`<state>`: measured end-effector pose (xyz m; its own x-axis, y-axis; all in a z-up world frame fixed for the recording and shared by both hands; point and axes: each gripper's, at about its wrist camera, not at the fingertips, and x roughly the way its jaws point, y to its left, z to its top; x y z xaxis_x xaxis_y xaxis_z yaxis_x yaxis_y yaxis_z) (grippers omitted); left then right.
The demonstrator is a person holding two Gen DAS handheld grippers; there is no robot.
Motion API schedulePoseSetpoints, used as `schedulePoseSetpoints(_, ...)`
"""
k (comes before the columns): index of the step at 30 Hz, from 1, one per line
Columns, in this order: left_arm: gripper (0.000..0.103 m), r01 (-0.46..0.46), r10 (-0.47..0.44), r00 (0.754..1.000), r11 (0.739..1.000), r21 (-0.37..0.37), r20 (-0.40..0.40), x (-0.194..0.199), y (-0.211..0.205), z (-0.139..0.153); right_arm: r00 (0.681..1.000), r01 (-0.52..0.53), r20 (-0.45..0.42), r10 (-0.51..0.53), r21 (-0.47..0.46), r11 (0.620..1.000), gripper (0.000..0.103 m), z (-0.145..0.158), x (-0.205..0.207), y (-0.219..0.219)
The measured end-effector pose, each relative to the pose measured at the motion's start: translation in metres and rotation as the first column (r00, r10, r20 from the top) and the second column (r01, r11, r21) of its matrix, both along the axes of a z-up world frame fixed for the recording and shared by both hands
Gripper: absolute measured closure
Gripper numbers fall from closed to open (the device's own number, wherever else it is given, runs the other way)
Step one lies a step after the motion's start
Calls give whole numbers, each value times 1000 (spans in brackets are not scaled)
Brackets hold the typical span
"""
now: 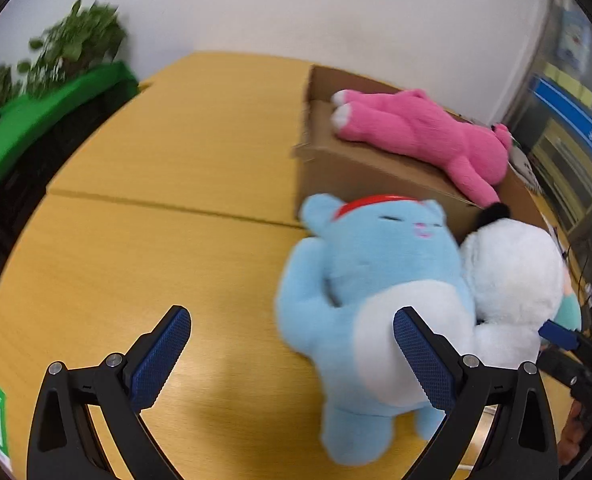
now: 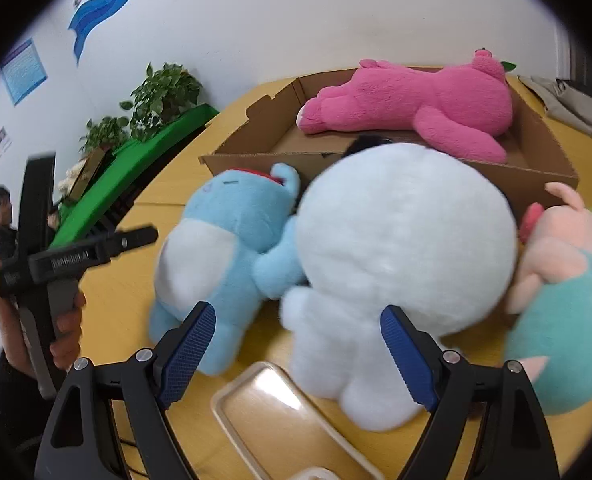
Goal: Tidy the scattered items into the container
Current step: 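Close both grippers on the light-blue bear with the red headband, then lift the light-blue bear with both grippers and carry it over the box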
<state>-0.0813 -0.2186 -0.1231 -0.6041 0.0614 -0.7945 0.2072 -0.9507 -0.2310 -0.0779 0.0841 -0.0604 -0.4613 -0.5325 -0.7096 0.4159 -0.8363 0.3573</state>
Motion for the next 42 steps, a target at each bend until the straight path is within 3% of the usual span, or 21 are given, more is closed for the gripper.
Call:
schedulePoseSetpoints(3, 8, 15, -18, 998, 998, 63, 56, -18, -22, -27, 999, 16, 54, -10, -104, 994, 16, -1, -10, -14)
schedulePoseSetpoints(5, 27, 25, -38, 996, 989, 145, 85, -30, -30, -41, 997, 20, 77, -11, -123, 992, 16, -2, -11, -27)
schedulePoseSetpoints(7, 37, 52, -71, 994, 977, 206, 87, -39, -33, -50, 997, 21, 74, -13, -121, 992, 16, -1, -8, -37)
schedulePoseSetpoints(9, 43, 84, -103, 991, 975, 205, 82, -43, -27, -53, 997, 20, 80, -10, -119, 993, 16, -3, -6, -43)
schedulePoseSetpoints(11, 67, 129, -150, 986, 964, 233, 73, -45, -22, -54, 995, 32, 100, -21, -103, 994, 16, -9, -8, -46)
schedulePoseSetpoints(12, 73, 149, -169, 984, 957, 249, 63, -45, -20, -53, 993, 45, 116, -34, -92, 995, 16, -13, -9, -45)
schedulePoseSetpoints(18, 86, 165, -186, 980, 957, 238, 70, -36, -20, -46, 987, 77, 149, -64, -83, 994, 16, -24, -14, -46)
schedulePoseSetpoints(20, 103, 158, -177, 982, 962, 223, 70, -28, -25, -42, 987, 77, 148, -64, -83, 994, 16, -23, -14, -50)
schedulePoseSetpoints(24, 103, 85, -101, 990, 984, 158, 99, -10, -50, -39, 984, 83, 164, -67, -90, 993, 16, -27, -18, -57)
schedulePoseSetpoints(27, 100, 73, -92, 993, 974, 215, 78, -4, -61, -36, 986, 70, 155, -56, -84, 994, 18, -29, -21, -69)
schedulePoseSetpoints(28, 90, 92, -108, 993, 965, 245, 56, -2, -60, -34, 987, 78, 145, -67, -73, 994, 18, -30, -22, -71)
schedulePoseSetpoints(29, 62, 109, -122, 992, 958, 265, 34, -2, -57, -31, 987, 92, 142, -81, -72, 993, 18, -31, -24, -72)
schedulePoseSetpoints(30, 42, 119, -128, 992, 954, 275, 16, -3, -54, -29, 985, 109, 143, -96, -83, 991, 19, -32, -27, -72)
schedulePoseSetpoints(31, 12, 126, -131, 991, 951, 281, 0, -4, -51, -27, 983, 123, 146, -108, -95, 988, 21, -33, -28, -71)
schedulePoseSetpoints(32, 9, 142, -145, 989, 945, 294, -13, -8, -46, -27, 983, 131, 146, -115, -103, 986, 23, -33, -29, -70)
schedulePoseSetpoints(33, 9, 159, -163, 986, 939, 306, -13, -14, -40, -28, 982, 132, 146, -116, -110, 985, 26, -34, -29, -70)
schedulePoseSetpoints(34, 17, 168, -177, 984, 936, 310, 1, -19, -35, -32, 983, 128, 147, -110, -117, 985, 27, -34, -30, -70)
schedulePoseSetpoints(35, 44, 170, -188, 982, 936, 308, 32, -26, -30, -38, 983, 124, 151, -105, -125, 984, 30, -34, -30, -69)
schedulePoseSetpoints(37, 71, 163, -205, 974, 933, 322, 101, -35, -22, -53, 980, 125, 171, -98, -155, 980, 37, -36, -29, -68)
schedulePoseSetpoints(38, 72, 161, -205, 972, 934, 319, 112, -36, -20, -56, 980, 119, 176, -90, -165, 979, 41, -36, -29, -68)
schedulePoseSetpoints(42, 76, 159, -196, 974, 947, 278, 113, -30, -20, -50, 985, 94, 158, -69, -160, 983, 42, -34, -25, -74)
